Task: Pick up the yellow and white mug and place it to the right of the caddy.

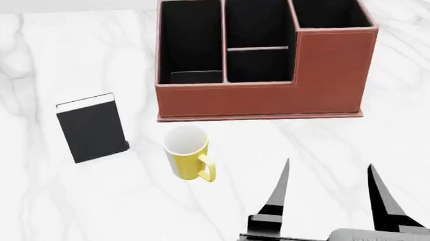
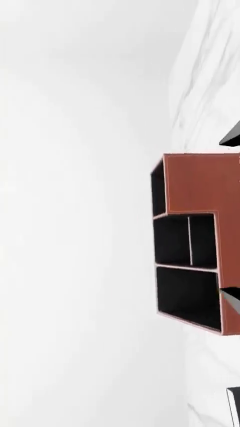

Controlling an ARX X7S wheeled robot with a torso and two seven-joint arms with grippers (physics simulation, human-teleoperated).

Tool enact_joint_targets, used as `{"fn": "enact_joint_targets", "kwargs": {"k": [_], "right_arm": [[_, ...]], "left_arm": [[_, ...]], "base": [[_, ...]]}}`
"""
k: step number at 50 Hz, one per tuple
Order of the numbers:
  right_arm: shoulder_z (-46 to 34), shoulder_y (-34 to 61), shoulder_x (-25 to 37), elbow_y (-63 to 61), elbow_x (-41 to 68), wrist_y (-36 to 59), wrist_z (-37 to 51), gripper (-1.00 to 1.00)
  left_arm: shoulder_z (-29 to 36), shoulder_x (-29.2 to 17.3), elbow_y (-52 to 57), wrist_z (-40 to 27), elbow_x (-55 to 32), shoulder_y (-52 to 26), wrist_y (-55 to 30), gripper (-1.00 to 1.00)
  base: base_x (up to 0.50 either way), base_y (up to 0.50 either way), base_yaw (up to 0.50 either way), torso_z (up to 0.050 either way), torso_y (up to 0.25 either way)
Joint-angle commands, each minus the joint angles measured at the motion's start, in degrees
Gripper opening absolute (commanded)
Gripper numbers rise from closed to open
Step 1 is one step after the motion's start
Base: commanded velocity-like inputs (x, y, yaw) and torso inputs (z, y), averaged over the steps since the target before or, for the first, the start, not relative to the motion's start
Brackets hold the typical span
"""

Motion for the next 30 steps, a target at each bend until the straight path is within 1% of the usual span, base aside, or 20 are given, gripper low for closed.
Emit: {"fn": "enact_joint_targets", "kwargs": {"k": [1,2,3,4,5,6,7,9,13,14,15,18,21,22,24,26,30], "right_arm": [[-1.05,9.38,15.34,-20.47,18.76,14.48,17.11,1.00],[-5.32,11.44,23.94,-20.47,27.36,10.68,25.70,1.00],[-10.56,14.36,32.53,-20.47,35.95,3.72,34.30,1.00],[-18.05,17.78,41.12,-20.47,40.77,-3.97,42.89,1.00],[-25.06,21.47,49.72,-20.47,42.00,-10.57,51.48,1.00],[-30.94,25.30,58.31,-20.47,42.93,-14.66,60.08,1.00],[-35.86,28.64,61.18,-20.47,43.04,-17.71,64.03,1.00],[-46.82,36.51,67.21,-20.46,43.30,-25.36,67.64,1.00],[-70.34,55.03,74.19,-20.48,40.49,-36.22,72.10,1.00],[-76.09,60.08,74.34,-20.48,40.10,-37.02,73.03,1.00],[-82.25,65.09,76.30,-20.48,38.53,-39.72,73.35,1.00],[-100.43,81.35,77.45,-20.48,36.81,-43.16,75.36,1.00],[-122.37,101.68,77.46,-20.48,34.49,-45.96,77.84,1.00],[-127.99,107.28,78.20,-20.48,34.51,-47.13,77.88,1.00],[-136.59,115.64,78.39,-20.48,34.64,-48.50,77.90,1.00],[-142.17,120.81,78.08,-20.48,34.58,-49.36,77.90,1.00],[-148.07,126.18,77.37,-20.48,34.06,-49.97,77.91,1.00]], "left_arm": [[0.98,-0.72,0.20,-0.90,-0.58,-0.04,-0.22,1.00],[1.04,-0.78,0.21,-0.97,-0.64,-0.05,-0.23,1.00],[1.06,-0.83,0.08,-0.99,-0.79,-0.16,-0.25,1.00],[1.10,-0.86,0.13,-1.03,-0.94,-0.12,-0.20,1.00],[1.13,-0.90,0.14,-1.06,-1.07,-0.12,-0.20,1.00],[1.18,-0.94,0.19,-1.11,-1.18,-0.09,-0.18,1.00],[1.25,-0.98,0.14,-1.17,-1.24,-0.13,-0.20,1.00],[1.49,-1.07,0.18,-1.42,-1.09,-0.18,-0.33,1.00],[1.65,-1.24,0.33,-1.60,-1.50,-0.13,-0.35,1.00],[1.71,-1.29,0.34,-1.66,-1.55,-0.14,-0.35,1.00],[1.77,-1.31,0.48,-1.73,-1.63,-0.02,-0.32,1.00],[1.96,-1.44,0.53,-1.92,-1.76,-0.05,-0.36,1.00],[2.10,-1.58,0.36,-2.05,-1.94,-0.17,-0.30,1.00],[2.12,-1.63,0.33,-2.03,-2.08,-0.19,-0.23,1.00],[2.15,-1.72,0.16,-2.05,-2.33,-0.28,-0.14,1.00],[2.20,-1.79,0.36,-2.12,-2.57,-0.18,-0.16,1.00],[2.38,-1.98,0.21,-2.28,-2.78,-0.26,-0.05,1.00]], "base": [[0.00,0.00,0.00,0.000,0.000],[0.00,0.00,0.00,0.000,0.000],[0.00,0.00,0.00,0.000,0.000],[0.00,0.00,0.00,0.000,0.000],[0.00,0.00,0.00,0.000,0.000],[0.00,0.00,0.00,0.000,0.000],[0.00,0.00,0.00,0.000,0.000],[0.00,0.00,0.00,0.000,0.000],[0.00,0.00,0.00,0.000,0.000],[0.00,0.00,0.00,0.000,0.000],[0.00,0.00,0.00,0.000,0.000],[0.00,0.00,0.00,0.000,0.000],[0.00,0.00,0.00,0.000,0.000],[0.00,0.00,0.00,0.000,0.000],[0.00,0.00,0.00,0.000,0.000],[0.00,0.00,0.00,0.000,0.000],[0.00,0.00,0.00,0.000,0.000]]}}
